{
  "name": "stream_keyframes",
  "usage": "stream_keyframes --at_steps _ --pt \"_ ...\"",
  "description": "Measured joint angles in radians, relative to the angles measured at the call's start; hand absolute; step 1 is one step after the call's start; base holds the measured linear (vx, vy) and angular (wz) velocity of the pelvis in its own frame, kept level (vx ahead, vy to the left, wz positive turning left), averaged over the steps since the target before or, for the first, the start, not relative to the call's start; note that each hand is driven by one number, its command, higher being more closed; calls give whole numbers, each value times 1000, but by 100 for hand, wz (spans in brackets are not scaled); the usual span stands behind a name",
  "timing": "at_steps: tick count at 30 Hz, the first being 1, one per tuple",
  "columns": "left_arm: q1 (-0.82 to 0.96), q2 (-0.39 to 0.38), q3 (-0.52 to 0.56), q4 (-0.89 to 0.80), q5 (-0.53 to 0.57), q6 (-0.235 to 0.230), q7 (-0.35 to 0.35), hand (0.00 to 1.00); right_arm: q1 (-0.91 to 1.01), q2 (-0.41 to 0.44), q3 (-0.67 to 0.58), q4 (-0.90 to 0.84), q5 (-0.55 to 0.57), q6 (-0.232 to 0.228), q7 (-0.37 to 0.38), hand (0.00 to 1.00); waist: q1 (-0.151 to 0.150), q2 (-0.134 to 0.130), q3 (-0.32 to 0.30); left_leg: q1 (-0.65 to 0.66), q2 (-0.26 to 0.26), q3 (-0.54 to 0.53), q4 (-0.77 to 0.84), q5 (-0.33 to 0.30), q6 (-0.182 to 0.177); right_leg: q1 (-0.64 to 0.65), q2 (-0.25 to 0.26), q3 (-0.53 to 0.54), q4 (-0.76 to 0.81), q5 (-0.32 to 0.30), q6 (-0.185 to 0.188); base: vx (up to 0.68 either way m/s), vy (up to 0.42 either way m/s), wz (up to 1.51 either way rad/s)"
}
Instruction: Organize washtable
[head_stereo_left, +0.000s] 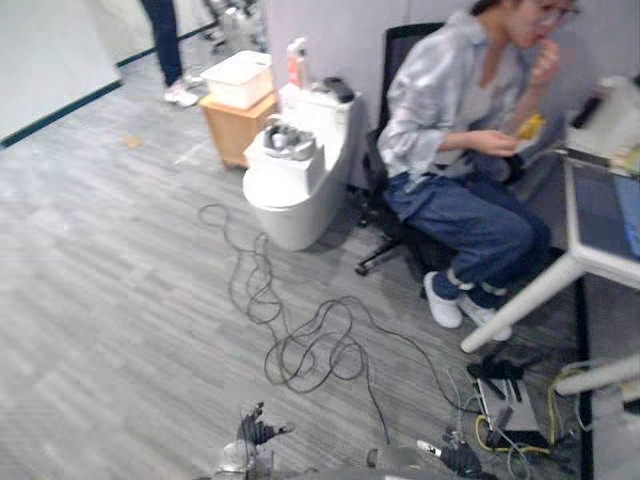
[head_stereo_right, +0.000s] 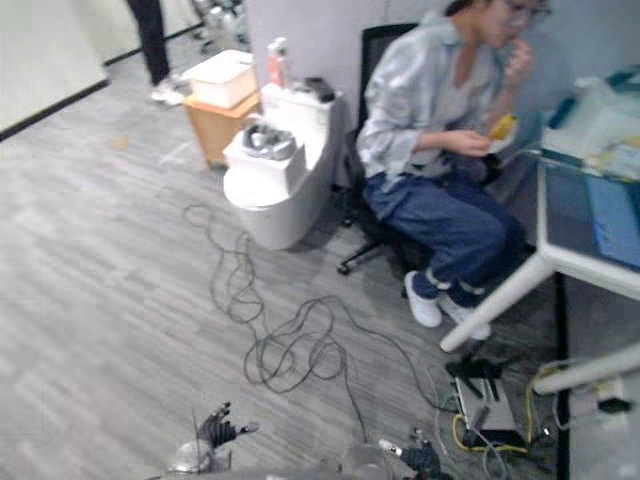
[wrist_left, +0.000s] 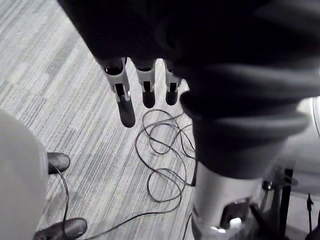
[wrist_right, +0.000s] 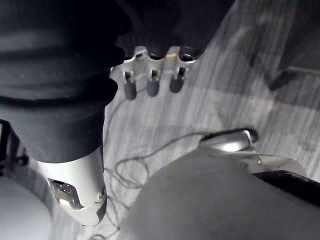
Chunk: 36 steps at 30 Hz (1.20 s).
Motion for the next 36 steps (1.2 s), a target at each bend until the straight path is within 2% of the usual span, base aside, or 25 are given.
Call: stream_keyframes --at_steps 1,2,3,4,5,6,7,8,9,10,11,12,13,14,18,20,21,22,24,25,26,28,30,33,36 --pt "-7 -1 -1 -13 0 -2 0 0 -1 4 0 -11 0 -2 -2 0 -1 -4 20 -25 24 58 47 -22 -25 28 -8 -63 -8 1 -2 -6 -101 142" --pt "-7 -4 -2 -23 0 -3 1 0 -2 5 0 -11 0 -2 -5 0 -2 -5 25 -38 45 115 69 -25 -21 41 -11 -97 -12 1 -2 -63 -90 131" --pt "-8 -11 -4 -31 0 -3 1 0 -3 5 1 -12 0 -2 -10 0 -3 -4 28 -55 76 207 100 -30 -13 53 -16 -140 -11 1 -2 -67 -54 116" --pt "-8 -15 -15 -45 0 -3 1 0 -3 5 3 -15 -2 -3 -20 0 2 -1 30 -87 125 350 146 -31 1 68 -20 -186 -7 0 -3 -86 -23 128" --pt "-4 -19 -21 -55 0 -3 1 0 -3 5 5 -29 -2 -3 -20 0 3 13 36 -128 151 438 191 -19 24 73 -20 -210 -1 -3 -6 -66 -4 107" --pt "-4 -20 -28 -59 0 -2 0 0 -8 7 11 -37 -2 -2 -21 0 3 12 36 -141 143 439 197 -4 28 72 -15 -218 -2 -8 -11 -84 5 106" --pt "2 -12 -61 -59 1 -2 -1 0 2 12 20 -45 -2 -4 -20 0 -5 2 27 -121 99 402 96 39 25 87 -24 -224 -78 -6 -34 -42 11 99" --pt "-8 5 -67 -48 2 0 -3 0 0 16 19 -38 -1 -9 -19 0 -21 -10 16 -106 113 459 138 1 49 106 -48 -268 -127 25 -18 4 57 115" --pt "-3 6 -84 -36 11 7 -4 0 -1 8 16 -48 5 -17 -19 0 -28 13 13 -90 176 572 220 -70 15 122 -43 -308 -134 41 -15 51 77 89" --pt "-3 5 -90 -25 11 9 -4 0 -3 3 11 -49 9 -18 -18 0 -37 24 12 -71 189 589 200 -86 -5 122 -41 -325 -130 41 -15 23 91 92" --pt "-8 1 -99 -2 13 17 -7 0 -10 7 -5 -47 18 -16 -19 0 -53 31 16 -53 160 579 135 -65 26 128 -43 -348 -131 41 -12 -41 93 72" --pt "-9 6 -110 0 14 18 -7 0 -6 12 -8 -44 24 -15 -18 0 -53 23 12 -30 129 563 67 -26 36 132 -51 -350 -143 52 -11 -80 117 73" --pt "-7 19 -133 3 19 18 -7 0 2 13 -8 -43 25 -15 -18 0 -54 27 10 -4 100 549 -8 19 39 139 -55 -342 -166 70 -20 -99 126 58" --pt "-6 33 -155 12 21 18 -10 0 6 14 -8 -43 25 -15 -18 0 -57 14 -6 12 77 527 -83 64 46 141 -54 -336 -189 93 -20 -88 105 55" --pt "-1 54 -177 31 30 16 -10 0 -9 21 -5 -9 21 -14 -18 0 -53 3 -10 45 40 484 -253 181 64 129 -54 -324 -195 113 1 -150 45 36" --pt "1 55 -177 40 30 14 -10 0 -12 19 -3 -9 22 -14 -17 0 -55 5 -8 32 40 454 -254 185 63 114 -49 -288 -164 111 1 -172 -11 34" --pt "1 55 -178 44 30 13 -11 0 -11 14 -3 -9 22 -15 -17 0 -61 16 -2 24 41 425 -254 190 65 100 -40 -203 -133 105 -3 -118 17 67" --pt "1 58 -178 44 30 12 -11 0 -5 13 -3 -4 22 -13 -17 0 -67 14 -1 18 39 382 -254 195 67 98 -29 -107 -119 97 -9 -91 24 82" --pt "4 71 -178 45 31 11 -12 0 -6 22 -1 0 21 -10 -17 0 -78 -6 0 3 25 336 -254 197 65 104 -30 -21 -121 73 -1 -37 14 93" --pt "4 79 -178 45 33 9 -13 0 -6 31 -1 0 21 -10 -17 0 -77 -19 -2 -4 14 330 -254 198 63 102 -38 -7 -128 50 2 -65 -28 93" --pt "-2 88 -176 46 34 5 -12 0 -8 39 -1 3 21 -5 -16 0 -78 -39 -2 -14 -9 323 -254 204 60 98 -62 -8 -137 -1 54 -45 -45 77" --pt "-6 87 -175 45 43 4 -13 0 -13 22 3 2 19 0 -16 0 -77 -29 9 -26 -9 310 -254 210 60 98 -59 -20 -140 -6 47 -46 -43 53" --pt "-1 79 -176 47 49 5 -13 0 -20 1 25 1 11 2 -15 0 -79 -8 10 -32 -15 285 -255 210 59 103 -61 -33 -143 -8 51 -41 -26 22" --pt "-1 79 -173 47 48 4 -13 0 -21 -2 43 0 -4 2 -16 0 -76 -4 6 -40 -20 276 -254 214 54 105 -62 -31 -149 -8 51 32 10 15" --pt "-8 80 -166 47 46 4 -12 0 -20 0 61 0 -9 1 -18 0 -78 -14 6 -82 -29 222 -253 245 40 100 -56 -46 -172 -8 51 56 -20 38"
